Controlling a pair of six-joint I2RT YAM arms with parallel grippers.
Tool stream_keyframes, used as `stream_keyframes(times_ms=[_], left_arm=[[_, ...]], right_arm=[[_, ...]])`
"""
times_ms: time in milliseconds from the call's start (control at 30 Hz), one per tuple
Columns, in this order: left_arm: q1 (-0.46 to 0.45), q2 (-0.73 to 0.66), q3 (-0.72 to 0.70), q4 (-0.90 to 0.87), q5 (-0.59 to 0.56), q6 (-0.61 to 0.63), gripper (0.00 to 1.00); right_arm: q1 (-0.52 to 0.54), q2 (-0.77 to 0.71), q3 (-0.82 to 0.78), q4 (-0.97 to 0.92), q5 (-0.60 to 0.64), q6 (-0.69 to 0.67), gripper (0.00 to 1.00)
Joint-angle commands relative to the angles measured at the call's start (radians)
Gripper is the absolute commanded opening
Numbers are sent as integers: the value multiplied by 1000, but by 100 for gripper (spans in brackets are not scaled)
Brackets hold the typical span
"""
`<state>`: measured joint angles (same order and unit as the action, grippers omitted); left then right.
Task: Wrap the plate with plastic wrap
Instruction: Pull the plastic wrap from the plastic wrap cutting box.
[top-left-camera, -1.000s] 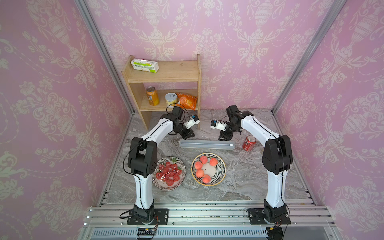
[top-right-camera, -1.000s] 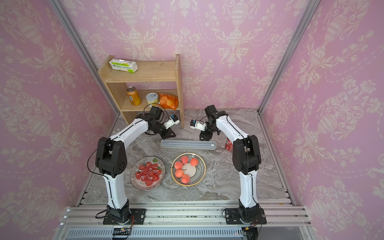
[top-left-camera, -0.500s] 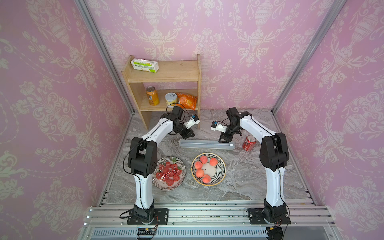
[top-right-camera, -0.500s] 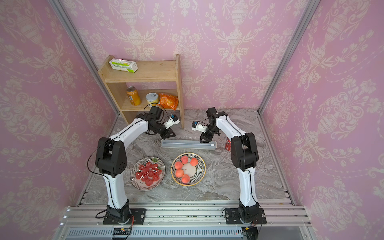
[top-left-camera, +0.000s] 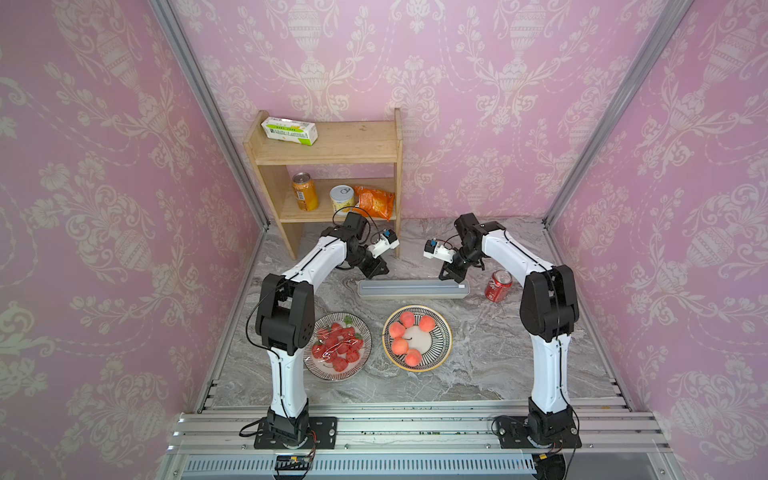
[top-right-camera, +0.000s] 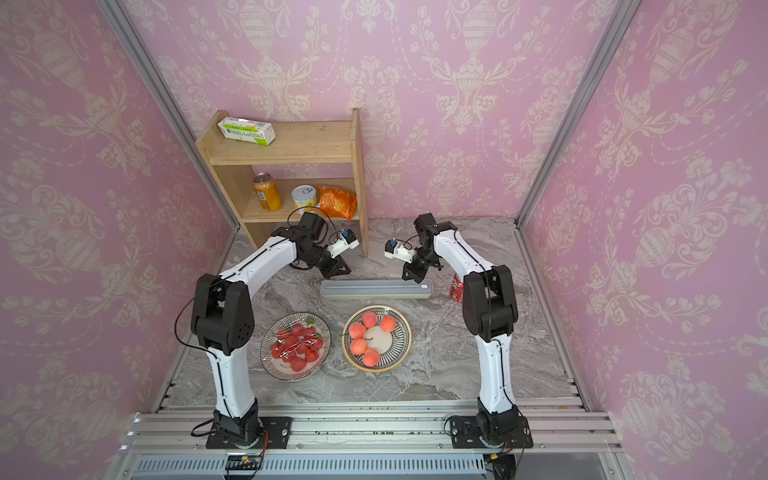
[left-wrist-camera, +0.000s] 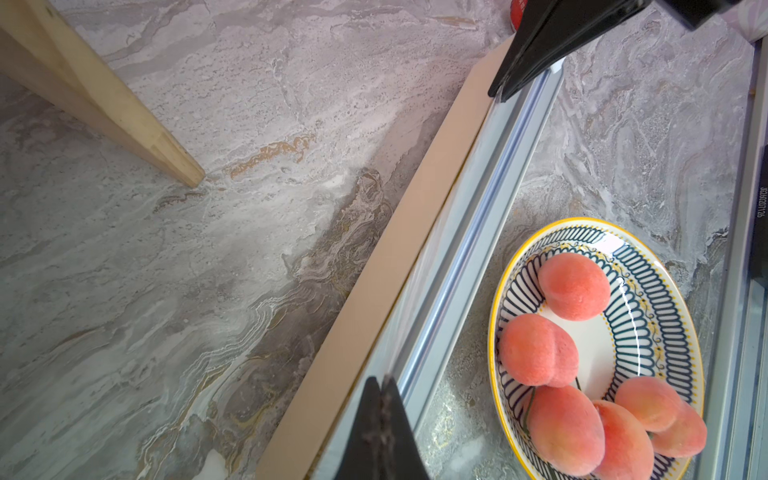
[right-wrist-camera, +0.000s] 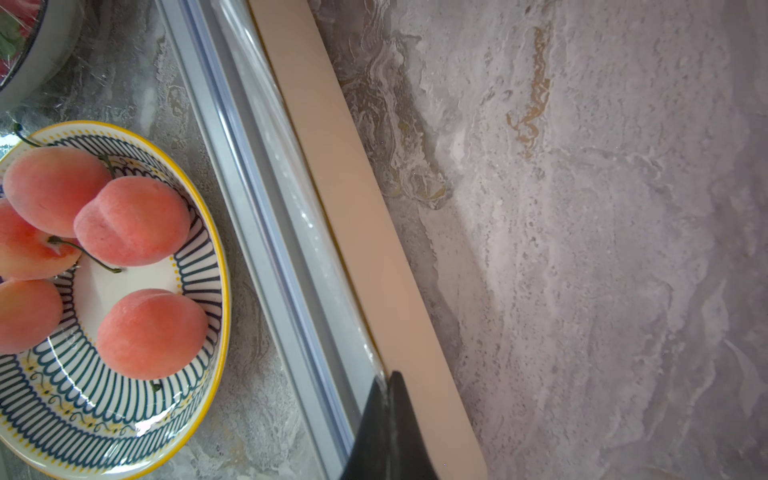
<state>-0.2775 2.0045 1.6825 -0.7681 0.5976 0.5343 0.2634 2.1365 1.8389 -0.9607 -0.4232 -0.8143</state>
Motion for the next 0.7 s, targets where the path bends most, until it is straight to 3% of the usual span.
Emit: stream_keyframes(times_ms=[0, 667], left_arm=[[7, -11, 31, -17, 7, 21, 0], [12, -73, 35, 9, 54, 9, 0]], right_arm=[[-6, -74, -6, 10, -19, 10, 0], [-10, -159, 39, -41, 31, -12, 0]])
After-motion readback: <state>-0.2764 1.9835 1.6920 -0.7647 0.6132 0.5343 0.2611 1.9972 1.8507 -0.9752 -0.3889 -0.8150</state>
